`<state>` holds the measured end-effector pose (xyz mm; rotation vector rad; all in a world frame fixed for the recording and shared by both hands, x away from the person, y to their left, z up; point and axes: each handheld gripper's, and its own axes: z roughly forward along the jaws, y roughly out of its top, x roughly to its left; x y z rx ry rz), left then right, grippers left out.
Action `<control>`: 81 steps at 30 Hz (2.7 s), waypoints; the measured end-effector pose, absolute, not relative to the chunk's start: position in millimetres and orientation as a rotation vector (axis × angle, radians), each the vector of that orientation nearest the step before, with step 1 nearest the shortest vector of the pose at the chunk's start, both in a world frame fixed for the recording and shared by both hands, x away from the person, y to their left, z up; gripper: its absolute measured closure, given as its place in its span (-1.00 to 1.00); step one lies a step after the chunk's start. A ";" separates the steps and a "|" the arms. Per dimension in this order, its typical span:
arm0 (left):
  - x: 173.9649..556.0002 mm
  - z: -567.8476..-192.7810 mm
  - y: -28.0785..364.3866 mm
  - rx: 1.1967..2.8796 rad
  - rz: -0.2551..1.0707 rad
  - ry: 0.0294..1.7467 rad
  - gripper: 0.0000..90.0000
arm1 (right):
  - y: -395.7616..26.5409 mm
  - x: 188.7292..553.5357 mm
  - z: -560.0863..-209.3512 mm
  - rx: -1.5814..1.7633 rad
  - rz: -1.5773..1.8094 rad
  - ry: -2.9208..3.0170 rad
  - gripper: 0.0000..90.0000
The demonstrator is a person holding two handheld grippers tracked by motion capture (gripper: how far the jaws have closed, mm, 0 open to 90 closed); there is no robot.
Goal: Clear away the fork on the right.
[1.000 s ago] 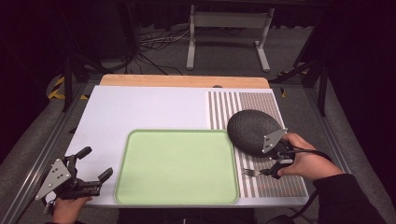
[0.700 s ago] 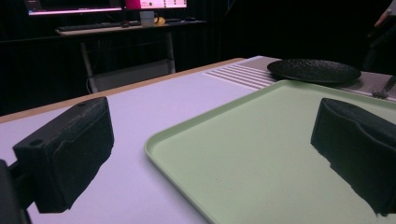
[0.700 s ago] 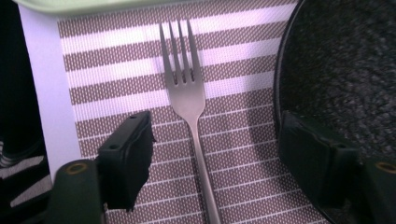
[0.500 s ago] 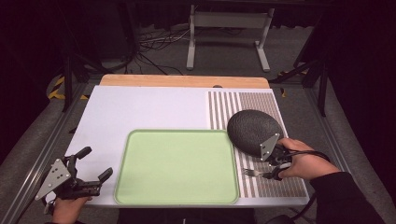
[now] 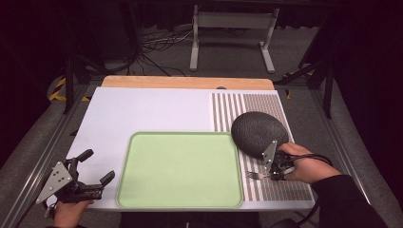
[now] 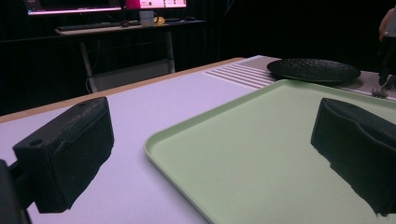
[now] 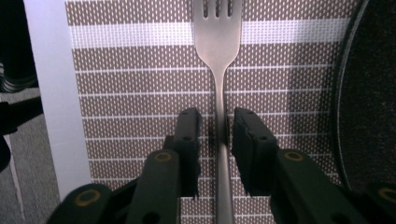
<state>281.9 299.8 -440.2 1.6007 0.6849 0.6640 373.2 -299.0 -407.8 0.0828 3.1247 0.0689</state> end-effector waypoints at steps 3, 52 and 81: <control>281.9 -440.3 299.7 1.599 0.665 0.685 -1.00 | -299.1 373.6 -408.5 0.046 0.042 3.121 0.72; 281.8 -440.3 299.5 1.599 0.666 0.686 -1.00 | -294.5 365.7 -364.9 0.008 0.241 3.005 0.88; 281.7 -440.1 300.4 1.597 0.664 0.686 -1.00 | -231.5 371.3 -337.9 -0.018 0.430 2.967 0.88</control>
